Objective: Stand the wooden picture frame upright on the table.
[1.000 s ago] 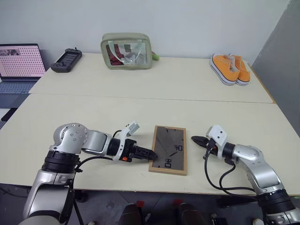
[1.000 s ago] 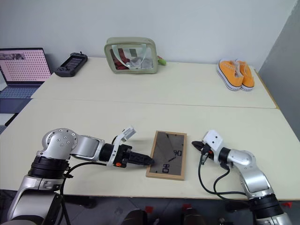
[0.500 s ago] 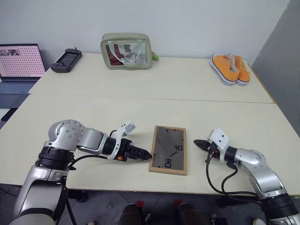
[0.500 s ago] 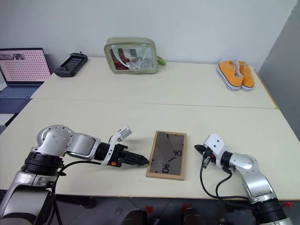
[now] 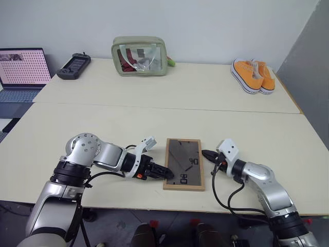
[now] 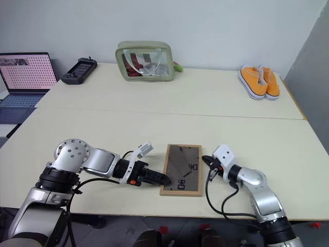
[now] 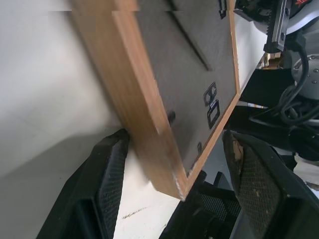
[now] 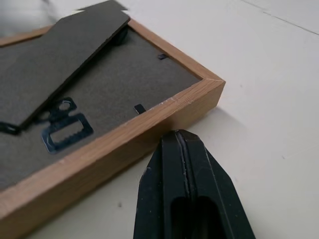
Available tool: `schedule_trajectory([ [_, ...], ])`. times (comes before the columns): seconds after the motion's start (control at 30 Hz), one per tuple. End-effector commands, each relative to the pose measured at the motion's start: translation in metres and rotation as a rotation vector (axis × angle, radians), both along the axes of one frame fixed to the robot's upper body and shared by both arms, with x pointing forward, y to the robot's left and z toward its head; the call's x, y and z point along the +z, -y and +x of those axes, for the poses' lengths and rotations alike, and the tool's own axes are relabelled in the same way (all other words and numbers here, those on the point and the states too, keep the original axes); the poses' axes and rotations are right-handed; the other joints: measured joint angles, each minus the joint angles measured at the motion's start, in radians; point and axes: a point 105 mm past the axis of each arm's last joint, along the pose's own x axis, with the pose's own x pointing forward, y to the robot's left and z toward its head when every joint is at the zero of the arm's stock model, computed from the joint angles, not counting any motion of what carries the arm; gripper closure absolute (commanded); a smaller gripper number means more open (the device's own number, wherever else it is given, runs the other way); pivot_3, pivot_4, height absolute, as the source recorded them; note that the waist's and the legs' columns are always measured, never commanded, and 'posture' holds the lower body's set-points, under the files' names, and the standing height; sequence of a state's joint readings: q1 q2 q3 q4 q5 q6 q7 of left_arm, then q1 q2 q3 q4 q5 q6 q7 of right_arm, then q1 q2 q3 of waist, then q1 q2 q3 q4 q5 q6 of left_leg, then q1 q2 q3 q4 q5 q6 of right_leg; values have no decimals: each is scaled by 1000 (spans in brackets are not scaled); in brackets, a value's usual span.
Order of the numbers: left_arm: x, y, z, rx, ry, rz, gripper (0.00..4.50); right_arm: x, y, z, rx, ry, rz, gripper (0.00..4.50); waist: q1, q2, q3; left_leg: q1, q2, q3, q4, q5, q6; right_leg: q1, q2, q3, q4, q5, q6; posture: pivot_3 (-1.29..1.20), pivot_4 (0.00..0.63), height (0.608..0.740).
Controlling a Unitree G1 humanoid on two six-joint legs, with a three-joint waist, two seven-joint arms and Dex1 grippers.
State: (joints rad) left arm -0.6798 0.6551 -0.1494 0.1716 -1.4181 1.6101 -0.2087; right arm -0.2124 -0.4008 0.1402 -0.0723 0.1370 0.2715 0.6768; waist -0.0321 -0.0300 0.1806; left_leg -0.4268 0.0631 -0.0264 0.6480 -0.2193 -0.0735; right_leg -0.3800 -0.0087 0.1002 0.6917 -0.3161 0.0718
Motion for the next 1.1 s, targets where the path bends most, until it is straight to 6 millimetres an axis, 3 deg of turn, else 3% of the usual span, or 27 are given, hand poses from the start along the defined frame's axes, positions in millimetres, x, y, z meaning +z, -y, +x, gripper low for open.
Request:
schedule_trajectory([
  [0.03,6,2,3,9,12,-21,1302,14,-12,4,15,48,26,4500,0,0,0,0,0,0,0,0,0,0,0,0,0,0,0,0,150,740],
  [0.2,7,2,5,23,18,-28,1302,14,-11,6,14,49,19,4500,1,0,0,0,0,0,0,1,-1,0,0,0,0,0,0,0,150,740],
  [0.4,7,1,5,34,15,-31,1302,12,19,2,3,53,-79,4500,2,0,0,0,0,0,0,1,-1,0,0,0,0,0,0,0,150,740],
  [0.6,12,-14,-16,-9,-28,-36,1302,10,45,-25,74,4,-175,4500,-3,0,0,0,0,0,-2,1,-1,-1,0,0,0,0,-1,0,150,740],
  [0.87,10,-16,-37,1,-83,-45,1302,13,40,-44,134,-26,-168,4500,-1,0,0,1,0,0,-2,1,-1,0,0,0,0,-1,-1,0,150,740],
  [1.1,-6,-12,-26,126,-42,-2,1302,19,20,-50,153,-43,-98,4500,3,0,0,1,0,0,-2,1,-1,1,0,0,-1,-1,-1,0,150,740],
])
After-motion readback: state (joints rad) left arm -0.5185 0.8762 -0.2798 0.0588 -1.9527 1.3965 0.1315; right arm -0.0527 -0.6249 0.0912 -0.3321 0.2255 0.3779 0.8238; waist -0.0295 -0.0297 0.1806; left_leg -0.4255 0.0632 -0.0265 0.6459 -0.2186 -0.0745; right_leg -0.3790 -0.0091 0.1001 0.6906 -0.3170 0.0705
